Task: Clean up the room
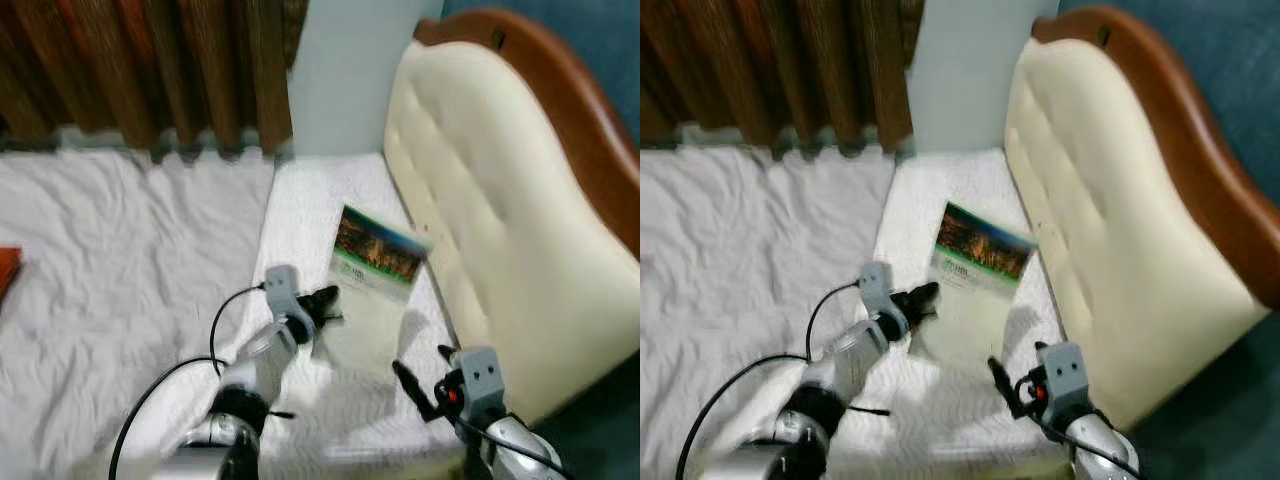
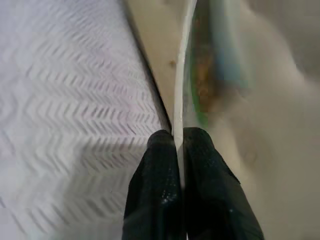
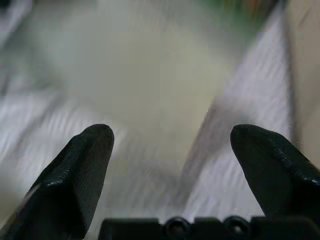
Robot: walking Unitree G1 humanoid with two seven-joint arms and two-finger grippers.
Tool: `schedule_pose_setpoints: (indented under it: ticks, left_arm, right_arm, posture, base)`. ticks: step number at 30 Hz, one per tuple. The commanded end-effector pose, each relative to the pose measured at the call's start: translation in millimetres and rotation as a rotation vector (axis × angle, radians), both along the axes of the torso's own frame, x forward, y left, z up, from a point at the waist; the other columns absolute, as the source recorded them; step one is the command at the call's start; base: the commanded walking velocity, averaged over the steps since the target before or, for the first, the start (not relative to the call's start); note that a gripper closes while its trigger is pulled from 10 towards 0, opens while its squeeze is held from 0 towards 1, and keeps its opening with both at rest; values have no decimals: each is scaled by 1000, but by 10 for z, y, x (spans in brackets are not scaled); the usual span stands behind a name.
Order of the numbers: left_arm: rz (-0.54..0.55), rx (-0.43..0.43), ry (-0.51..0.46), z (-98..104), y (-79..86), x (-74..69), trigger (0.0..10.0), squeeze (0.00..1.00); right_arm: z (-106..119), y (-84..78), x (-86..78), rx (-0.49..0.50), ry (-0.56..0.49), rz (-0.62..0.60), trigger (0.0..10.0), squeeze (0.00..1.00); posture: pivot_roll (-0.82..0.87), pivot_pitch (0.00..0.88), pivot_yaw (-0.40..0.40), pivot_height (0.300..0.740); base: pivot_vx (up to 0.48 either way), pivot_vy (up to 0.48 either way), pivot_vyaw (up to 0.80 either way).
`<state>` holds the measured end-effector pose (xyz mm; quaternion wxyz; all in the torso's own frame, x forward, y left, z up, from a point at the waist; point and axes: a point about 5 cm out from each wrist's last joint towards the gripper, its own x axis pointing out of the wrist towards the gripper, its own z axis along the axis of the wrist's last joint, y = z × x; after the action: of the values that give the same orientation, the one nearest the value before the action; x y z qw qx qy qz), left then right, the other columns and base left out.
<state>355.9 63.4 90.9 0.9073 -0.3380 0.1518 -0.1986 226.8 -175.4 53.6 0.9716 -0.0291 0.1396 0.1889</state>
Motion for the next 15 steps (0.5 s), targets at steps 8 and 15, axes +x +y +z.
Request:
schedule_pose_setpoints:
  ticks: [8, 15]
  left_arm:
    - [121, -30, 88, -59, 164, 68, 10000, 0]
    - [192, 74, 127, -181, 522, 54, 10000, 0]
  right_arm:
    - [60, 244, -300, 4, 71, 166, 10000, 0]
    - [158, 263, -498, 21, 104, 158, 10000, 0]
  posture:
    - [-429, 454, -156, 740]
    - [-455, 501, -171, 740]
  base:
    - [0, 0, 0]
    - [0, 0, 0]
